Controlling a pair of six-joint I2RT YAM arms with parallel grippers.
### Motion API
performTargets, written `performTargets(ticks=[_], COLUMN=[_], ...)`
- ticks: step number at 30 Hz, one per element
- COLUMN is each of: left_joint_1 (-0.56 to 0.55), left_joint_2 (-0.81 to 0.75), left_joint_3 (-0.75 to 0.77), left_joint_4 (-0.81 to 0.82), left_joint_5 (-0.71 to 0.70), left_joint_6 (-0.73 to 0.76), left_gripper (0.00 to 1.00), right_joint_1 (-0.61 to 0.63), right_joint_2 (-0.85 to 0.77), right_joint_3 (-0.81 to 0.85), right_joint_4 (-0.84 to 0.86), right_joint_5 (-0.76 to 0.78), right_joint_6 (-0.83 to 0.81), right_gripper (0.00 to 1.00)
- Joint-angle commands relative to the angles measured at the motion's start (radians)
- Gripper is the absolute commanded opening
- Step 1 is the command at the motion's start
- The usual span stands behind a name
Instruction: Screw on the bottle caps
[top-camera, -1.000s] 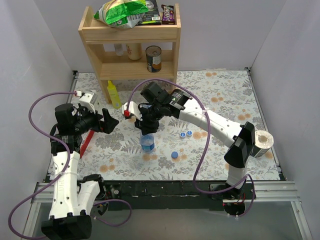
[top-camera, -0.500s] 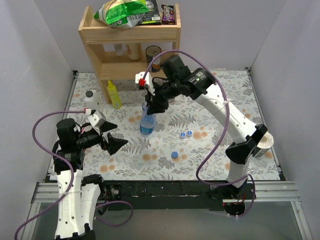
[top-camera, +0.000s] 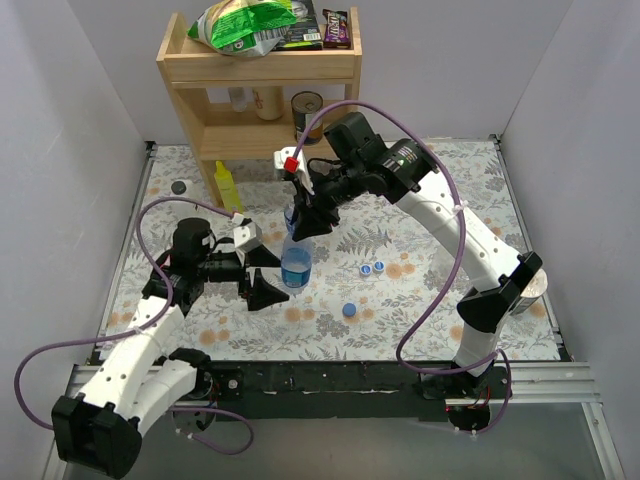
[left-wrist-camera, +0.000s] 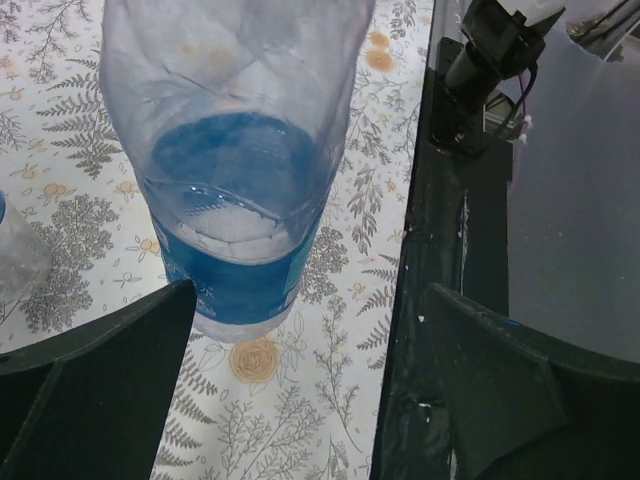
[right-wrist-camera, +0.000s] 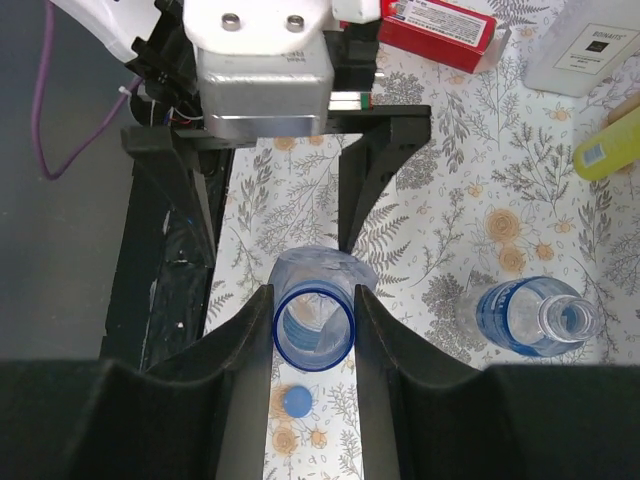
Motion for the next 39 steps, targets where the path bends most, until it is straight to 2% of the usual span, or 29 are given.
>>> performTargets(ticks=[1, 4, 18, 31, 36, 37, 38, 39], left_joint_1=[-0.051, -0.051, -0.112, -0.114, -0.114, -0.115, -0.114, -0.114], left_joint_2=[0.044, 0.073, 0.161, 0.168, 0.168, 0.168, 0.167, 0.162], left_joint_3=[-0.013, -0.011, -0.016, -0.038, -0.047, -0.051, -0.054, -0.057], left_joint_4=[0.235, 0.233, 0.269, 0.304, 0.364, 0.370, 0.376, 0.381], left_joint_5=[-0.153, -0.177, -0.061, -0.078, -0.081, -0.084, -0.085, -0.087], left_joint_6=[-0.103, -0.056, -0.019, -0.033, -0.080, -0.087, -0.096, -0.099], left_gripper=[0.98, 0.98, 0.97, 0.76, 0.59, 0.58, 0.57, 0.54], right_joint_1=[-0.001, -0.001, -0.001, -0.001, -0.001, 0.000, -0.001, -0.001], right_joint_2=[0.002, 0.002, 0.030, 0.022, 0.021, 0.016, 0.013, 0.009], right_joint_3=[0.042, 0.038, 0.062, 0.055, 0.052, 0.050, 0.050, 0.050], right_joint_4=[0.030, 0.022, 0.085, 0.073, 0.074, 0.077, 0.082, 0.086], right_joint_5=[-0.050, -0.059, -0.045, -0.033, -0.031, -0.021, -0.008, 0.013], right_joint_6=[0.015, 0.012, 0.076, 0.064, 0.067, 0.070, 0.076, 0.084], right_gripper=[0.01, 0.01, 0.01, 0.01, 0.01, 0.04, 0.21, 0.32])
